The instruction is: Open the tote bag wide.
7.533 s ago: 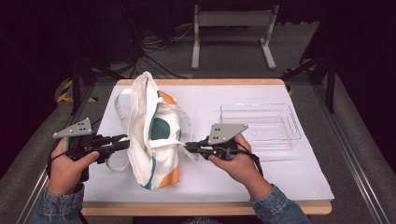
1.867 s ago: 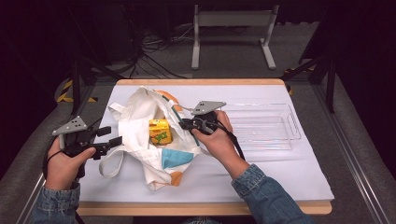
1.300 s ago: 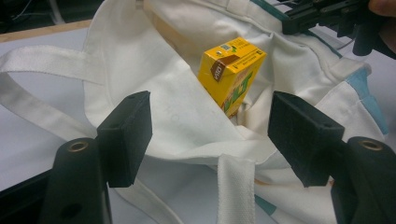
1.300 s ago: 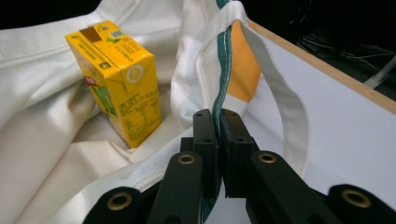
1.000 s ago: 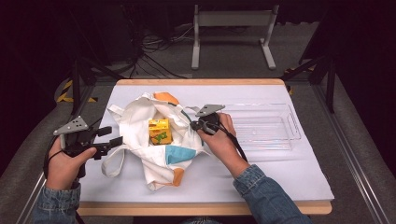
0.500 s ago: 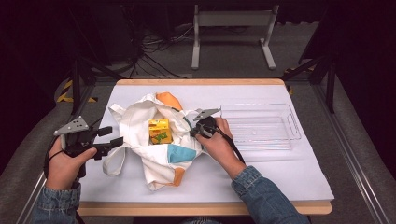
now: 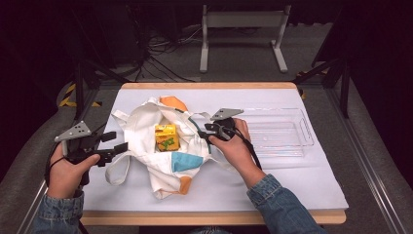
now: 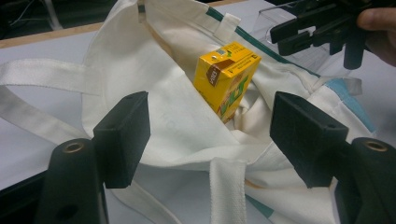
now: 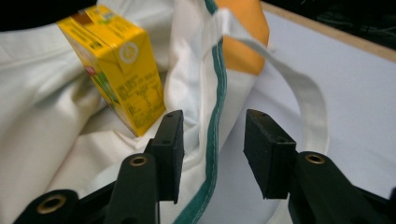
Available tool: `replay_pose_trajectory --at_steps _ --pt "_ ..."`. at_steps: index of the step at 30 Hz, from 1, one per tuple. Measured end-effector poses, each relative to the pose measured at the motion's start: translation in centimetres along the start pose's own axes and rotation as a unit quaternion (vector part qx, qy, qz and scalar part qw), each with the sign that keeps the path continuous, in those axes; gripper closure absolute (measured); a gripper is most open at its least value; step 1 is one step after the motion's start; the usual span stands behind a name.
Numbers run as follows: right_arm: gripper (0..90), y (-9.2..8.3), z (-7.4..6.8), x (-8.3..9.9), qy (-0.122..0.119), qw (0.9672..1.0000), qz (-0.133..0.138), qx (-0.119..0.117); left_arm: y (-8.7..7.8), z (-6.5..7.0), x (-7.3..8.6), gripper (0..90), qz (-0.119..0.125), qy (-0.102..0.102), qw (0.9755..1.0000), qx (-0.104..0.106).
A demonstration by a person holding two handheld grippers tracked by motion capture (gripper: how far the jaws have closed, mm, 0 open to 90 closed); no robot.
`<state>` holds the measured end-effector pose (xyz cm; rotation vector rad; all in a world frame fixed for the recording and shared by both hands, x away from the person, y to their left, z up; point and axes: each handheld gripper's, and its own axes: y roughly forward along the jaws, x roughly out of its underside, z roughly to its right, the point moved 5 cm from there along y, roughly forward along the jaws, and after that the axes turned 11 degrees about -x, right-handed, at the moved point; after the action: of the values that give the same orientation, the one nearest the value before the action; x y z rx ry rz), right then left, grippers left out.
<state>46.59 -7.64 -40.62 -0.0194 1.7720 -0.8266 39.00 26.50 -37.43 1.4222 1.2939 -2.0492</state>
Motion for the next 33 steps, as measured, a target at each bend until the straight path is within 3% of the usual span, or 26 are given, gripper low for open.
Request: replay_pose_trajectory --at_steps 5,12,14,17,21,23,24,25,27,29,33 --pt "56.4 -1.6 -1.7 -1.3 -0.015 0.9988 0.034 -0.031 0.0 0.0 0.0 29.9 -0.001 -0.001 1.0000 0.000" --pt "60.3 -2.1 -5.3 -2.1 -0.043 0.9938 0.045 -0.092 -0.1 0.0 -0.1 29.8 0.002 0.001 1.0000 0.000" --pt "63.2 -1.9 -6.5 -2.2 -0.052 0.9890 0.053 -0.128 -0.1 0.0 -0.1 29.8 0.003 0.001 1.0000 -0.002" --pt "65.6 -1.7 -7.7 -2.2 -0.063 0.9827 0.058 -0.164 -0.2 -0.1 -0.1 29.8 0.005 0.000 1.0000 -0.002" --pt "71.5 -1.2 -9.0 -2.0 -0.076 0.9761 0.056 -0.196 -0.4 -0.1 0.0 29.7 0.006 -0.004 1.0000 -0.003" --pt "77.4 -0.8 -9.4 -1.7 -0.068 0.9716 0.051 -0.221 -0.5 -0.1 0.1 29.7 0.006 -0.006 1.0000 -0.003" --pt "77.4 -0.8 -9.4 -1.7 -0.068 0.9716 0.051 -0.221 -0.5 -0.1 0.1 29.7 0.006 -0.006 1.0000 -0.003" --pt "79.9 -0.6 -9.6 -1.6 -0.065 0.9692 0.048 -0.233 -0.6 -0.2 0.1 29.7 0.007 -0.005 0.9999 -0.005" --pt "83.2 0.2 -10.5 -0.9 -0.081 0.9647 0.026 -0.249 -0.8 -0.2 0.1 29.7 0.009 -0.007 0.9999 -0.007" --pt "84.4 0.6 -10.8 -0.6 -0.089 0.9639 0.013 -0.251 -0.9 -0.2 0.2 29.7 0.008 -0.006 0.9999 -0.009" --pt "85.9 1.9 -10.6 0.6 -0.099 0.9674 -0.018 -0.232 -1.0 -0.2 0.3 29.7 0.007 -0.009 0.9999 -0.010"
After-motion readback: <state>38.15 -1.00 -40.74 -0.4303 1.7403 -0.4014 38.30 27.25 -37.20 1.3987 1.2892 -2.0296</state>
